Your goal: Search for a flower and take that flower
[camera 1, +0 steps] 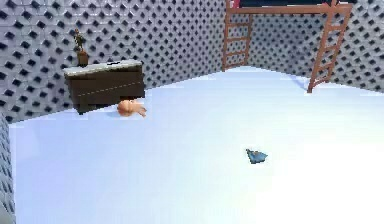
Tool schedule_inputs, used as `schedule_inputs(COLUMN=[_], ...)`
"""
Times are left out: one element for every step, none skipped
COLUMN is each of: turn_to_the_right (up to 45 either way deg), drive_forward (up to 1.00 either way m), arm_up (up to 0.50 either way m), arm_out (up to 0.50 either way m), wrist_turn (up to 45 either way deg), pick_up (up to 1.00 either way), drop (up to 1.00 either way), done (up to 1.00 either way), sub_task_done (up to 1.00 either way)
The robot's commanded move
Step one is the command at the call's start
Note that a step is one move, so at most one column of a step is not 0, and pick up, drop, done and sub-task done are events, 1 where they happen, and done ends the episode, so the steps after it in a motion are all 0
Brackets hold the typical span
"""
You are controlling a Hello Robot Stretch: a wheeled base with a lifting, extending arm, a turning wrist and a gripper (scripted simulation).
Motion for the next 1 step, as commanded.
schedule_inputs(turn_to_the_right=[45.0], drive_forward=[0.00], arm_up=[0.00], arm_out=[0.00], wrist_turn=[0.0], pick_up=[0.00], drop=[0.00], done=[0.00], sub_task_done=[0.00])
